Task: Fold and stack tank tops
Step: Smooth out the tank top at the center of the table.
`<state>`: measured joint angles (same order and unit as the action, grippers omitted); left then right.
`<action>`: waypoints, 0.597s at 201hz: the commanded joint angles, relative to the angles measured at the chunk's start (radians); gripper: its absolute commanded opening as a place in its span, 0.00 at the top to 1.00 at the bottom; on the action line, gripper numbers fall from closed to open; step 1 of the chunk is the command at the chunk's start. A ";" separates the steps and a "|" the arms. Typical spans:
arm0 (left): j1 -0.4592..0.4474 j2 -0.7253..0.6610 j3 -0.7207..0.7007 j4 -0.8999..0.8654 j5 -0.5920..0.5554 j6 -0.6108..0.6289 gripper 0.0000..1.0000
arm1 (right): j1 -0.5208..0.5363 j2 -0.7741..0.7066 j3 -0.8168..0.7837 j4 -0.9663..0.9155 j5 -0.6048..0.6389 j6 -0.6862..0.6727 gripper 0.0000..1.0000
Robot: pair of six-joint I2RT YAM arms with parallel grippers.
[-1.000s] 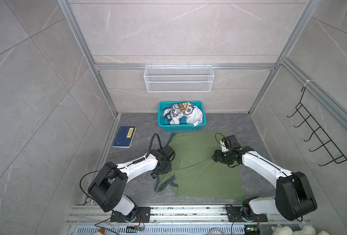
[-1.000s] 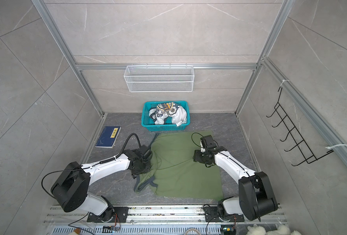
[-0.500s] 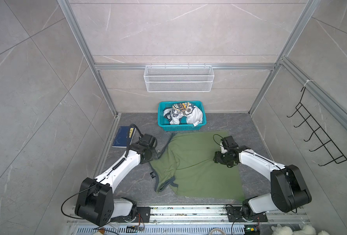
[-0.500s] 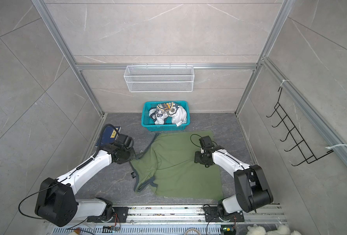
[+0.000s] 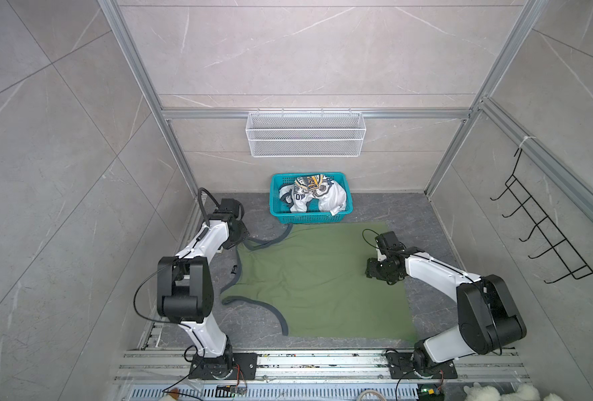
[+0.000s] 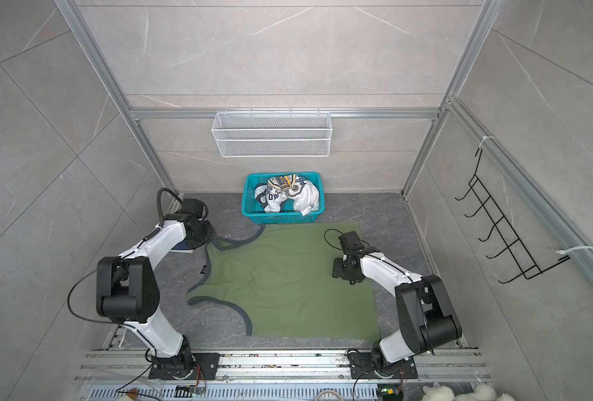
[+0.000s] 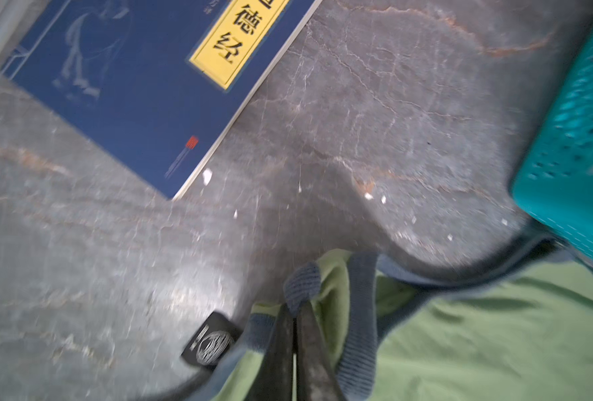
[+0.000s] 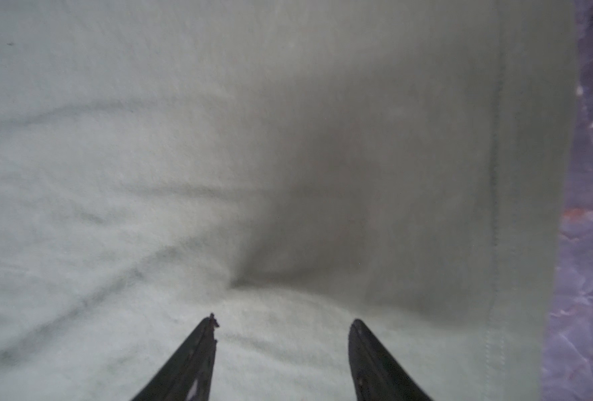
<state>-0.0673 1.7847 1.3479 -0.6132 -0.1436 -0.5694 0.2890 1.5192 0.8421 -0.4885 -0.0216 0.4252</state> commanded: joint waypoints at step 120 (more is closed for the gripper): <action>-0.287 -0.316 -0.339 0.071 0.087 -0.118 0.38 | -0.011 -0.031 0.015 0.005 -0.063 0.018 0.36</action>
<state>-0.3290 1.4628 1.1187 -0.6132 -0.1192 -0.6262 0.2802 1.5070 0.8455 -0.4892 -0.0395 0.4255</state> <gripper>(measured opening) 0.619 0.639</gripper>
